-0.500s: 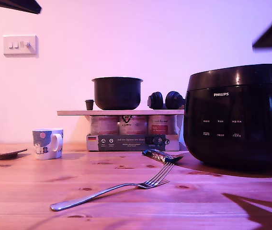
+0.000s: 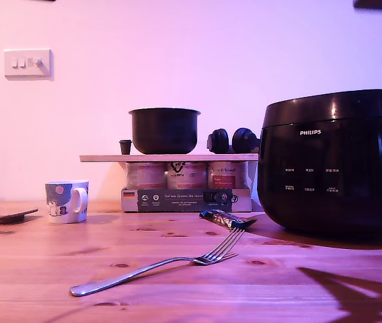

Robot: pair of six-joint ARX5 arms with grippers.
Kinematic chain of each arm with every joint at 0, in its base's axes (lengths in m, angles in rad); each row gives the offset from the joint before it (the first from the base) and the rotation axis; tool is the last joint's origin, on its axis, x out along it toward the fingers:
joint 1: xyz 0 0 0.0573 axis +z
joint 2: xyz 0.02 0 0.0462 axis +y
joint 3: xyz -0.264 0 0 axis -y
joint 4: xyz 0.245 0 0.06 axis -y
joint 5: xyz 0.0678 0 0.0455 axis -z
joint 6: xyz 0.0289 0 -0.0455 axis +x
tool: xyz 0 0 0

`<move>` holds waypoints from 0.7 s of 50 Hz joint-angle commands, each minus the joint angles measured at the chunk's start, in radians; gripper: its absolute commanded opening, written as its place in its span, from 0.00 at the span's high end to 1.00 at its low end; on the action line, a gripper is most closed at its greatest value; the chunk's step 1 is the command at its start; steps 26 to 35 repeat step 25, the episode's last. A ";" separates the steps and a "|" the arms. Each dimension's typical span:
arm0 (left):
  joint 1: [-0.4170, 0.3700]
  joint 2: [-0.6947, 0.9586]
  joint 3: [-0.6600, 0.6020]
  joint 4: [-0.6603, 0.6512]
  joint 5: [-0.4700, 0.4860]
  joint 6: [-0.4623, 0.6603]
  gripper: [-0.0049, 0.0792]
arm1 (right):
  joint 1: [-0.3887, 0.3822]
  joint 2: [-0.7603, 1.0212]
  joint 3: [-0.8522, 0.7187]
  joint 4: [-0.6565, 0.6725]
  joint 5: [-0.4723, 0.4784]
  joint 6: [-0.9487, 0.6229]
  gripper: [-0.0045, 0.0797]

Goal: Pick up the rice cooker pot, and place it on the shelf behind you

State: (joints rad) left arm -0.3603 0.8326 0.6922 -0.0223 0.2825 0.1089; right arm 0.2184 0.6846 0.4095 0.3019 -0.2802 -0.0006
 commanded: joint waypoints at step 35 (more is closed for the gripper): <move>-0.003 0.000 -0.009 -0.039 0.000 -0.005 0.96 | 0.004 0.002 0.006 -0.396 0.002 0.003 0.96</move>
